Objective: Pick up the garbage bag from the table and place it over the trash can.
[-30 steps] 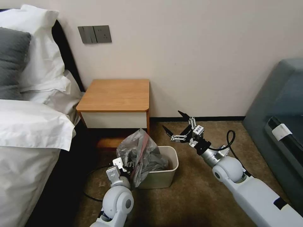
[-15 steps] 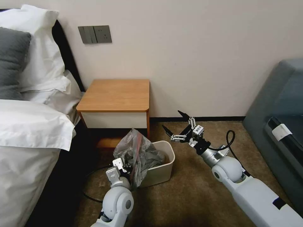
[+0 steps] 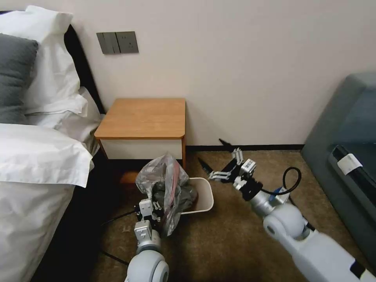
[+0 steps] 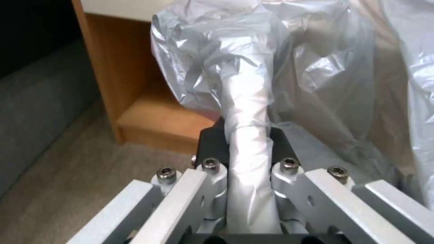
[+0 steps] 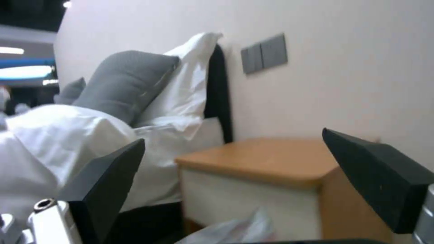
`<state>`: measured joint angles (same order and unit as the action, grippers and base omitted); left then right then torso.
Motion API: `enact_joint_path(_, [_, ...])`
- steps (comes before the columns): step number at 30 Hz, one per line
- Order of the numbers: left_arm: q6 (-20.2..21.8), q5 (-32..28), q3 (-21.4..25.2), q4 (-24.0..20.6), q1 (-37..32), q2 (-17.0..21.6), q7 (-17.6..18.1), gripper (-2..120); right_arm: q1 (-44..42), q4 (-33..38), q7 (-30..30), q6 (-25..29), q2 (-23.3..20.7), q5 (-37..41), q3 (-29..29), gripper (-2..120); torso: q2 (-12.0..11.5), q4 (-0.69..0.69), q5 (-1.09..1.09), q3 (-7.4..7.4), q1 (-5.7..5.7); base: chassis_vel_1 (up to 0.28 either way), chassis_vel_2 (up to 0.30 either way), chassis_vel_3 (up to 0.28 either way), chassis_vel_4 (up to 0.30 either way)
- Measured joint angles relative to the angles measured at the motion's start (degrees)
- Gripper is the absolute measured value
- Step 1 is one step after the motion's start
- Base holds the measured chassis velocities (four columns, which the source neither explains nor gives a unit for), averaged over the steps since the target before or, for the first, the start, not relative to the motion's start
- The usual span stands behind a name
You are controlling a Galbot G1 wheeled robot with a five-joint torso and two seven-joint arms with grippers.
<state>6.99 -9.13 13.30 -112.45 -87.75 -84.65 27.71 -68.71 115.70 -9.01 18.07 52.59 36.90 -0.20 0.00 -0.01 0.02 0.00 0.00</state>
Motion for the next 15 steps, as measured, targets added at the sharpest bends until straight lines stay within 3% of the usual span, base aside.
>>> enact_joint_path(7, [-1.6,0.7,0.6,0.0,-0.4,-0.1,-0.9,8,-2.2,2.8,7.6,-6.0,-0.6,2.8,-6.0,100,0.0,0.01,-0.03,0.0,0.0,0.0,0.0,0.0,0.0])
enact_joint_path(15, [-1.7,1.2,0.6,-0.1,-1.1,0.3,-1.4,7,2.5,3.7,16.6,-12.7,-2.6,9.5,-12.6,100,0.0,0.0,-0.03,0.0,0.0,0.0,0.0,0.0,0.0])
